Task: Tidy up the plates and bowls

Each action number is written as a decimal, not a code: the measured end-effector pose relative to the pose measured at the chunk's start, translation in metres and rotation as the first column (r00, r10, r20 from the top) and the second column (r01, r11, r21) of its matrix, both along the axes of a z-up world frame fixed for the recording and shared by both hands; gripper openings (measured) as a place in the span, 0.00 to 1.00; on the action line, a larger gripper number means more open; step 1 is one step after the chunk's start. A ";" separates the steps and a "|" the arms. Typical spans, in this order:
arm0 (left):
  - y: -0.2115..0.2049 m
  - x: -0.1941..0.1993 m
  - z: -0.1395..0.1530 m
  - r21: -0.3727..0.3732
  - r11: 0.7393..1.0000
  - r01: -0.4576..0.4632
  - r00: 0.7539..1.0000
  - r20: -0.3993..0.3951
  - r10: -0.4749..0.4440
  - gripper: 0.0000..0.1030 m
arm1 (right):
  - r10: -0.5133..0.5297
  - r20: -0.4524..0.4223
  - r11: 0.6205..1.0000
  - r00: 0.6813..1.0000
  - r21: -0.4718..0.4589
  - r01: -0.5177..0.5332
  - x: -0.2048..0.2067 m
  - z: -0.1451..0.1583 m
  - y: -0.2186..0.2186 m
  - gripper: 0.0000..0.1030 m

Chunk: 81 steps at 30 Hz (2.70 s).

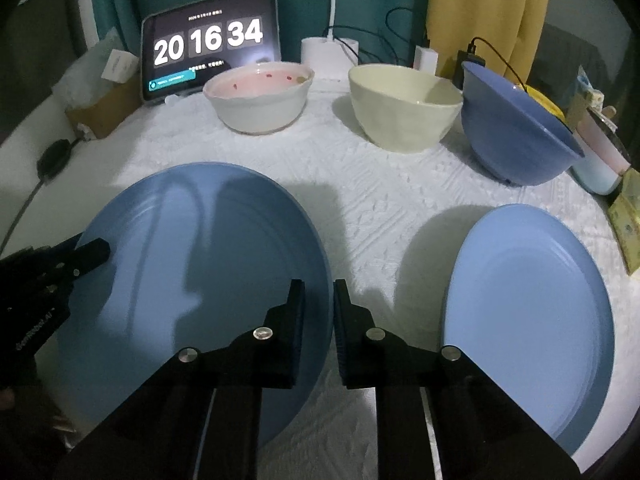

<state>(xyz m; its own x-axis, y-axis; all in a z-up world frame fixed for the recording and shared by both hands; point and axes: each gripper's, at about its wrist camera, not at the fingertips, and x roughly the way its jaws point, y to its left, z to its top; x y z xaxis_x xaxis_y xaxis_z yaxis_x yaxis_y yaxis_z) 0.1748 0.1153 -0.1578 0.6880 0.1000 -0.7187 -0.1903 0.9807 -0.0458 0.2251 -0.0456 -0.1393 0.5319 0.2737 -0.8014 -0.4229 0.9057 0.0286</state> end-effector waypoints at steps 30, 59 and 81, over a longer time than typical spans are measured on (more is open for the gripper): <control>-0.082 0.010 0.049 0.074 0.992 0.099 0.992 0.065 -0.104 0.20 | -0.116 0.099 0.984 0.988 0.148 0.101 0.000 0.056 -0.091 0.15; -0.192 0.053 0.048 0.122 0.954 0.273 0.962 -0.003 -0.275 0.20 | -0.282 0.090 0.944 0.955 0.204 0.259 0.019 0.048 -0.203 0.15; -0.237 0.083 0.016 0.120 0.937 0.328 0.943 -0.092 -0.318 0.21 | -0.347 0.038 0.932 0.937 0.132 0.339 0.036 0.009 -0.245 0.16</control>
<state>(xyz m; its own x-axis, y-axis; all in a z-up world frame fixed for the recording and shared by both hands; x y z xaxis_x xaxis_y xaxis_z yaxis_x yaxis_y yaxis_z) 0.2580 -0.1214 -0.1414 0.6472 -0.0221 -0.7620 0.1399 0.9861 0.0902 0.2608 -0.2908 -0.1304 0.6565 0.1591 -0.7374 -0.0916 0.9871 0.1314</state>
